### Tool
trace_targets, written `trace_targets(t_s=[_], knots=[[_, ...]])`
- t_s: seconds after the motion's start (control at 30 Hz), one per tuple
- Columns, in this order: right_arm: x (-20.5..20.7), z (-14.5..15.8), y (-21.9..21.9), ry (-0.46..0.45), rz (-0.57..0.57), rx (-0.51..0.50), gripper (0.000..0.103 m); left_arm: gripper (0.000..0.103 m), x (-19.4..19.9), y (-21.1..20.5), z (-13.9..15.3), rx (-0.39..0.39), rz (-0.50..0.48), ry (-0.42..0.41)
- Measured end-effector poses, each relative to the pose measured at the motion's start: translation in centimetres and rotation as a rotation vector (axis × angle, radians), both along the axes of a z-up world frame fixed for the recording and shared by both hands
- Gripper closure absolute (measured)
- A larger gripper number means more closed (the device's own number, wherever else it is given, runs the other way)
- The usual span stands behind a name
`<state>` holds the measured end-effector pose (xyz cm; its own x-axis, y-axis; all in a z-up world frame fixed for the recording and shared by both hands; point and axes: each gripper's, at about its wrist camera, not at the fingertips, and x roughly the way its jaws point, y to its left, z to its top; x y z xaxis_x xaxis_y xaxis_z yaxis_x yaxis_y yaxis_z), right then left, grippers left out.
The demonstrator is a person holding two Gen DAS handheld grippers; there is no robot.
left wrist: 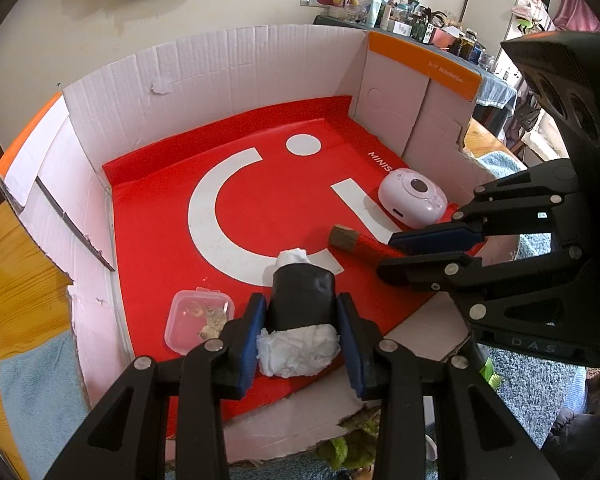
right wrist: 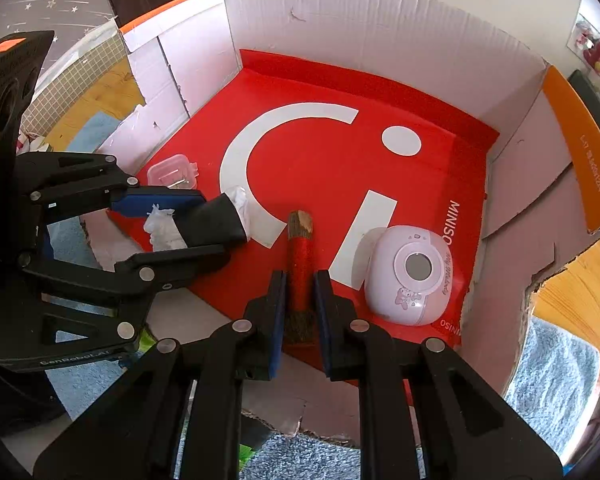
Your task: Organize objects
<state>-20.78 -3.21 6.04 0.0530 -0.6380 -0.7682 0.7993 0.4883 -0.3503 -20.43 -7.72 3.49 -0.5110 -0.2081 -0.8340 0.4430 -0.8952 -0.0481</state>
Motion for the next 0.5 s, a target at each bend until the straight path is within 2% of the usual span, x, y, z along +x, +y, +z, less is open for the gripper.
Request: trace_targets(t_s=[0.5], knots=[[-0.03, 0.18, 0.17, 0.007, -0.001, -0.004, 0.088, 0.057, 0.09, -0.18, 0.12, 0.003, 0.011, 0.006]])
